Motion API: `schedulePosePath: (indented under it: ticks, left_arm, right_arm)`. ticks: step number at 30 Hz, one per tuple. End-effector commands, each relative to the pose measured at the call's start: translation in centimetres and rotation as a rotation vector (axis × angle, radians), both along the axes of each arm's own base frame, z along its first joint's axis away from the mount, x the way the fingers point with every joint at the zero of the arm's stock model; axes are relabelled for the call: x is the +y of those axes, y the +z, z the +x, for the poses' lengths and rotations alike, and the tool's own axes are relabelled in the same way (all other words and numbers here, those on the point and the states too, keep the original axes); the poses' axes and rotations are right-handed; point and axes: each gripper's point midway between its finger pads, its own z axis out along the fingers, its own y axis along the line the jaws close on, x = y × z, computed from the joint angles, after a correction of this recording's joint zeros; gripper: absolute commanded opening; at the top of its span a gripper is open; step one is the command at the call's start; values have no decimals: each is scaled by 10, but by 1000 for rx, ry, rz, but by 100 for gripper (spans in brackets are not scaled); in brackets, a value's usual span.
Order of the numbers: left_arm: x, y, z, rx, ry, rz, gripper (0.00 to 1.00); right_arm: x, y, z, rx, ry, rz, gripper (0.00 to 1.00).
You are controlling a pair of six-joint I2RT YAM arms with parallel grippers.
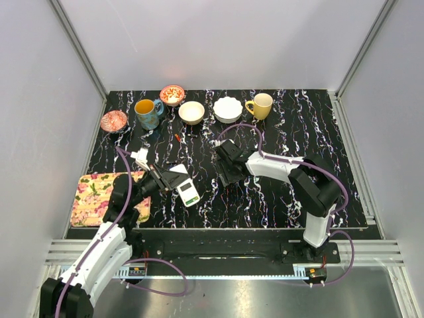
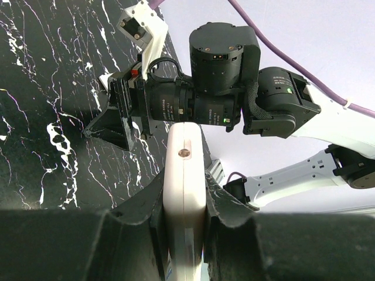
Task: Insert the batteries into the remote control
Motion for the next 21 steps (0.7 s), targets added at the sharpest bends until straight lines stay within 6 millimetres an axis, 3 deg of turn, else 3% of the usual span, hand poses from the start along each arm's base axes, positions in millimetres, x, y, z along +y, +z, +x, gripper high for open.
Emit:
schedulePosePath:
  ticks: [1,21]
  left_arm:
    - [0,11,2,-65,8,-5,0]
    - [1,10,1,-62,11,-10,0]
  right_arm:
    - [1,2,7,-25,-67,-5,70]
    - [-4,-3,-4,-2,-109,-9,64]
